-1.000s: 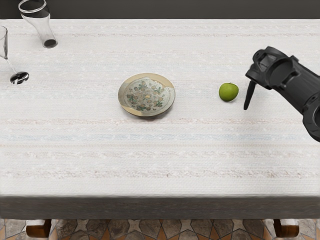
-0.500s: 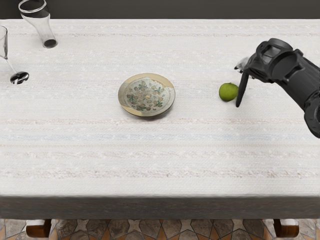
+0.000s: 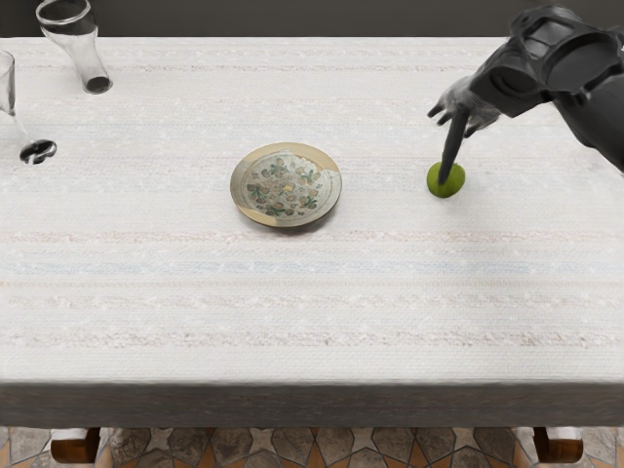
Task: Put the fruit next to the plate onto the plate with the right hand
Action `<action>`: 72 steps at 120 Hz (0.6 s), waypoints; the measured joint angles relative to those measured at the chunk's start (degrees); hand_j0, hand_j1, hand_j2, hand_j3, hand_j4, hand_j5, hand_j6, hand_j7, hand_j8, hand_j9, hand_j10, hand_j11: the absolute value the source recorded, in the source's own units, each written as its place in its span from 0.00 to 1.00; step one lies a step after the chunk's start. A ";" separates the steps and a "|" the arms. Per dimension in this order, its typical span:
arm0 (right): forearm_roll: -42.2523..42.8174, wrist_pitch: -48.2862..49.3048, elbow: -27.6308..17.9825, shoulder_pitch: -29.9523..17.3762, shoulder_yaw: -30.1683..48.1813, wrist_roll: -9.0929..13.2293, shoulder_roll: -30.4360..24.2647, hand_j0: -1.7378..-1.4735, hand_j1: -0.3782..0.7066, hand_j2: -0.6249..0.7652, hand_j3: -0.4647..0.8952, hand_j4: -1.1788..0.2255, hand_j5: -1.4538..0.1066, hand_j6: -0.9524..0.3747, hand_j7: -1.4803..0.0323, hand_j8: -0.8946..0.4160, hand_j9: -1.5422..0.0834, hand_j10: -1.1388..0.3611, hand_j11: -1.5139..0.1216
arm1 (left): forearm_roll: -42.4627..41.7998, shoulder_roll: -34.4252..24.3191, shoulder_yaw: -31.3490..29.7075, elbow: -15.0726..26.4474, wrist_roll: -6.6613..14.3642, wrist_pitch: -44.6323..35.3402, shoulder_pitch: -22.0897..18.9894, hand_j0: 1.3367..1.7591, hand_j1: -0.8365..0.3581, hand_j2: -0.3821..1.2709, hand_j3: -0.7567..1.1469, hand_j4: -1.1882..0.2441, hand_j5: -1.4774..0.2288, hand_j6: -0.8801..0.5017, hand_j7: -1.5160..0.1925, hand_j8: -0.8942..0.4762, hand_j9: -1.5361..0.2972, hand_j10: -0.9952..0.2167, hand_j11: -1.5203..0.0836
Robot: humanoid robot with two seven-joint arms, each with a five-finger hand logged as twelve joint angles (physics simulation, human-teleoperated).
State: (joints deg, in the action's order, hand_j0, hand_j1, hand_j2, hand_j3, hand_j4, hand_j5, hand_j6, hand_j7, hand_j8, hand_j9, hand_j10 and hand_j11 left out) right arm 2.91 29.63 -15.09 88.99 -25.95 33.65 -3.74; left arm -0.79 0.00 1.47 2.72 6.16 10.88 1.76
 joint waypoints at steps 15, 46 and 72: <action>-1.00 3.77 -20.08 21.40 -4.95 0.94 -6.20 0.30 0.03 0.45 0.34 0.84 0.93 0.72 0.98 0.68 0.95 0.76 0.92 | 0.00 0.00 0.02 0.00 0.00 -0.03 0.00 0.76 0.99 0.23 0.40 0.83 0.87 0.64 0.89 0.65 0.84 0.82 0.95; -0.68 -0.09 -15.30 20.56 -6.93 1.32 2.88 0.30 0.03 0.45 0.34 0.84 0.93 0.72 0.98 0.68 0.95 0.76 0.93 | 0.00 0.00 0.01 0.00 0.00 0.00 0.00 0.76 0.99 0.23 0.40 0.83 0.87 0.64 0.89 0.65 0.84 0.82 0.95; 5.70 -8.61 -4.09 0.50 -7.16 1.35 3.64 0.30 0.03 0.45 0.34 0.84 0.93 0.72 0.98 0.68 0.95 0.76 0.93 | 0.00 0.00 0.02 0.00 0.00 -0.01 0.00 0.76 0.99 0.23 0.40 0.83 0.87 0.64 0.89 0.65 0.84 0.82 0.95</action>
State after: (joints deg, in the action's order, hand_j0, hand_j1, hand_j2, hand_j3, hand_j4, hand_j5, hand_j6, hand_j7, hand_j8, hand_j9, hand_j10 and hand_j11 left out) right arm 8.61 21.02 -19.19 89.49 -33.11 35.00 -0.10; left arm -0.79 0.00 1.49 2.73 6.15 10.87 1.76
